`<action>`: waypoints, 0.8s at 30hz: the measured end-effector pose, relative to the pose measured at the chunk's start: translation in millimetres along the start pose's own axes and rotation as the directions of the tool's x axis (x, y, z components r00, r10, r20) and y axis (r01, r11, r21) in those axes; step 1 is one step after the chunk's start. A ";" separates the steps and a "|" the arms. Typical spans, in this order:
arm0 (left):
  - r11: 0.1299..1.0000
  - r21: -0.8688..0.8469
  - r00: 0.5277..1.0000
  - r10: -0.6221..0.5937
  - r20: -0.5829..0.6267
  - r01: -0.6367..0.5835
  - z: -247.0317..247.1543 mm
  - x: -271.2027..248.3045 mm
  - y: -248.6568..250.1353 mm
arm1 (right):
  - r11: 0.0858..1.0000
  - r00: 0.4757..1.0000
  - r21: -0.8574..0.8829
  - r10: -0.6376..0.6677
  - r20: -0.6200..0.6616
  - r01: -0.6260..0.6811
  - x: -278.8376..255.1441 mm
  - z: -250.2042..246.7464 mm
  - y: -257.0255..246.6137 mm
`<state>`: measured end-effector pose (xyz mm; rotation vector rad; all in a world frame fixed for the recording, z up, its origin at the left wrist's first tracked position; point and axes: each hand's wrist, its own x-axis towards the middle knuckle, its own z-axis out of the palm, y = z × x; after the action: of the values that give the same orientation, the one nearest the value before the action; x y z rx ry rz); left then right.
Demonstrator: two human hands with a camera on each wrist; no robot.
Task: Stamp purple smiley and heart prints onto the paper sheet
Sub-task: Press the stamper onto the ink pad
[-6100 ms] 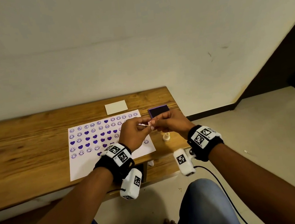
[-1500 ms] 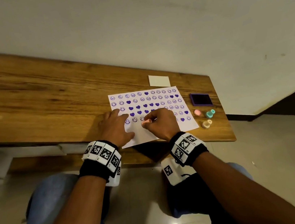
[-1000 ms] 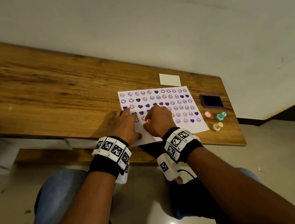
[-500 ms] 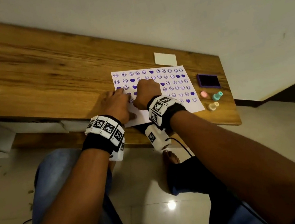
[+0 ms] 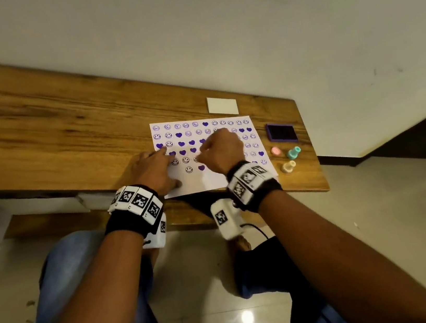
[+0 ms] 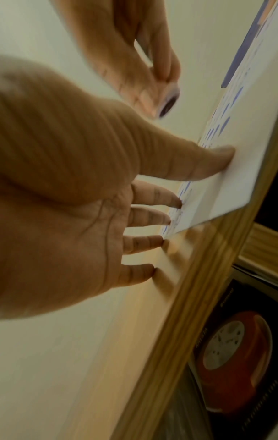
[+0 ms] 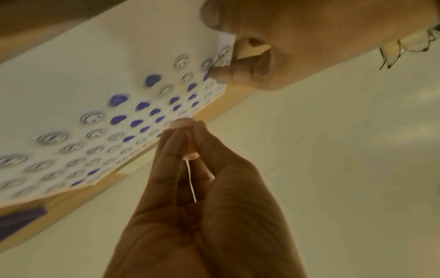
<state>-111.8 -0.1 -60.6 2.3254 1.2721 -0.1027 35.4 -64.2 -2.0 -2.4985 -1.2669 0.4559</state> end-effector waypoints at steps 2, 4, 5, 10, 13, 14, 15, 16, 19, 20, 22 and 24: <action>1.000 -0.024 1.000 -0.009 0.007 0.009 -0.2 0.1 -0.6 | 0.999 0.998 0.038 0.017 -0.056 -0.015 -4.8 -12.1 26.7; 0.999 -0.043 1.000 -0.024 0.008 0.024 -0.4 1.0 0.5 | 0.997 0.997 0.074 0.011 -0.073 -0.005 -12.4 -21.6 51.6; 0.998 -0.053 0.999 -0.034 0.004 0.034 -0.1 1.3 0.5 | 0.995 0.997 0.099 0.007 -0.079 0.001 -16.6 -23.8 61.9; 0.991 -0.108 0.997 -0.076 -0.010 0.075 2.2 7.5 -2.7 | 0.968 0.989 0.251 0.053 -0.141 -0.016 -29.7 -18.5 92.0; 0.992 -0.102 0.997 -0.076 -0.023 0.073 2.2 10.2 -3.8 | 0.959 0.988 0.283 0.039 -0.148 0.004 -32.6 -17.0 96.8; 0.992 -0.102 0.997 -0.072 -0.028 0.069 2.6 11.1 -3.7 | 0.955 0.989 0.296 0.036 -0.147 0.009 -32.8 -16.8 98.5; 0.991 -0.114 0.997 -0.069 -0.041 0.064 2.9 11.0 -4.9 | 0.952 0.988 0.305 0.032 -0.148 0.015 -33.3 -17.1 98.7; 0.989 -0.135 0.996 -0.067 -0.058 0.059 3.1 11.2 -6.5 | 0.950 0.988 0.312 0.030 -0.154 0.019 -33.5 -18.0 99.1; 0.977 -0.214 0.992 -0.041 -0.119 0.015 1.0 10.5 -7.9 | 0.946 0.984 0.322 0.020 -0.175 0.038 -33.7 -26.2 103.1; 0.971 -0.239 0.990 -0.036 -0.135 0.003 -0.6 9.1 -6.9 | 0.943 0.983 0.330 0.018 -0.181 0.044 -32.8 -29.5 105.5; 0.963 -0.267 0.985 -0.020 -0.171 -0.027 -1.3 6.2 0.0 | 0.936 0.981 0.349 0.036 -0.190 0.033 -31.7 -39.0 113.2; 0.956 -0.287 0.981 0.007 -0.195 -0.064 -0.7 2.3 13.7 | 0.934 0.979 0.356 0.060 -0.197 0.014 -30.2 -48.2 122.5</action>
<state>-99.5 -4.1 -55.6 2.1388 1.2393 0.3096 126.5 -164.0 -3.5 -2.1907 -0.9777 0.3819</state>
